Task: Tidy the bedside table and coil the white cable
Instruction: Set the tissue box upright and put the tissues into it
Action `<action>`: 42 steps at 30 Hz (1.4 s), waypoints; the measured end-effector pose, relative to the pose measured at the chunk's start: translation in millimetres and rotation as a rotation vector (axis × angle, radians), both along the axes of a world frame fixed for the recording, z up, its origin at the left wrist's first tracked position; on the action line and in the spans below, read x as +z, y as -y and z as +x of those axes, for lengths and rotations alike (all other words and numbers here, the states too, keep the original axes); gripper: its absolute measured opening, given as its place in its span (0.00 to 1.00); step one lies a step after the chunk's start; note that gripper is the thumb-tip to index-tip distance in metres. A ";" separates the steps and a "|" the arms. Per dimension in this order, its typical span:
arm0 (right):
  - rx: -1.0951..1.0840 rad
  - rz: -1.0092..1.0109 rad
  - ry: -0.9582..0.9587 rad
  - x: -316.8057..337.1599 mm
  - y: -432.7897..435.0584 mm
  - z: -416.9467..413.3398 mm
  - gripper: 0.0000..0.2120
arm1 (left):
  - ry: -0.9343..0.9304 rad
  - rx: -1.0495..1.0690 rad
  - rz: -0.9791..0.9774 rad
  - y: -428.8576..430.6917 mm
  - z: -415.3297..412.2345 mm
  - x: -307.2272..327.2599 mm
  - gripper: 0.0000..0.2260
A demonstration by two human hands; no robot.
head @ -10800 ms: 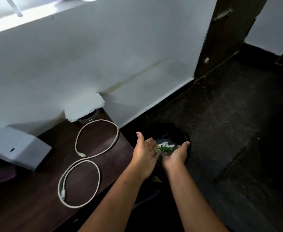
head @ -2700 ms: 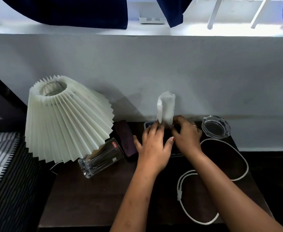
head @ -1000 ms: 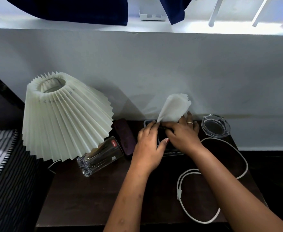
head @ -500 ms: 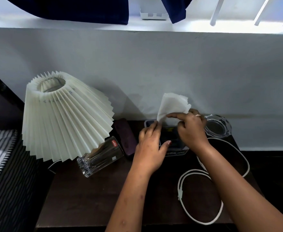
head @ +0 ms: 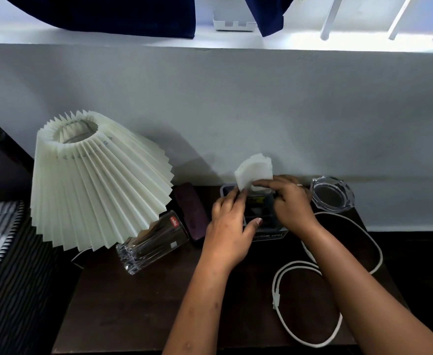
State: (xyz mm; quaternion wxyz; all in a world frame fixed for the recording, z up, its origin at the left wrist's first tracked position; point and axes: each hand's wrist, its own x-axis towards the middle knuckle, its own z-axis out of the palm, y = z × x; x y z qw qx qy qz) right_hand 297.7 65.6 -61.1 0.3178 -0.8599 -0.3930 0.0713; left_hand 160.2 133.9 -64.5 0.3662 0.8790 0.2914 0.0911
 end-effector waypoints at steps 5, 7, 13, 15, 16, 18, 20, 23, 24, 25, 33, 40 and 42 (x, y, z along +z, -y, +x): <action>0.048 0.136 -0.139 -5.5 -1.2 3.8 0.30 | 0.004 0.009 -0.008 -0.4 0.9 0.1 0.30; 0.044 0.151 -0.160 -7.4 -0.3 4.4 0.29 | 0.013 0.011 -0.020 -0.3 1.5 0.2 0.31; 0.121 0.085 -0.136 -8.0 1.2 5.3 0.31 | 0.012 -0.022 0.031 -1.4 0.4 -0.2 0.34; 0.130 0.020 -0.103 -6.3 0.8 7.4 0.29 | 0.011 -0.026 0.047 -1.2 -0.3 0.3 0.35; 0.130 -0.015 -0.075 -6.0 1.0 8.9 0.26 | 0.018 -0.022 0.048 -1.1 -0.4 0.7 0.35; 0.131 -0.083 -0.018 -5.8 2.4 11.5 0.24 | 0.042 -0.008 0.047 -1.3 -0.3 1.6 0.35; 0.141 -0.160 0.036 -4.5 2.9 11.2 0.25 | 0.058 -0.001 0.057 -1.2 -0.3 1.6 0.35; 0.154 -0.231 0.114 0.8 2.6 7.1 0.27 | 0.065 -0.014 0.069 -1.0 -1.3 0.6 0.36; 0.153 -0.233 0.118 3.0 2.6 5.3 0.28 | 0.072 -0.014 0.061 -1.6 -1.7 0.2 0.36; 0.152 -0.223 0.116 4.8 2.7 3.8 0.29 | 0.082 -0.010 0.048 -2.4 -2.0 -0.1 0.36; 0.116 -0.301 0.094 2.7 1.7 1.5 0.25 | -0.004 -0.023 0.055 -3.8 -1.8 -1.6 0.32; 0.018 -0.046 0.144 5.6 6.0 7.8 0.22 | -0.001 -0.025 0.059 -2.7 -1.8 -0.8 0.32; 0.061 -0.106 0.132 3.2 4.6 7.9 0.25 | -0.002 -0.026 0.056 -2.2 -1.3 -0.7 0.33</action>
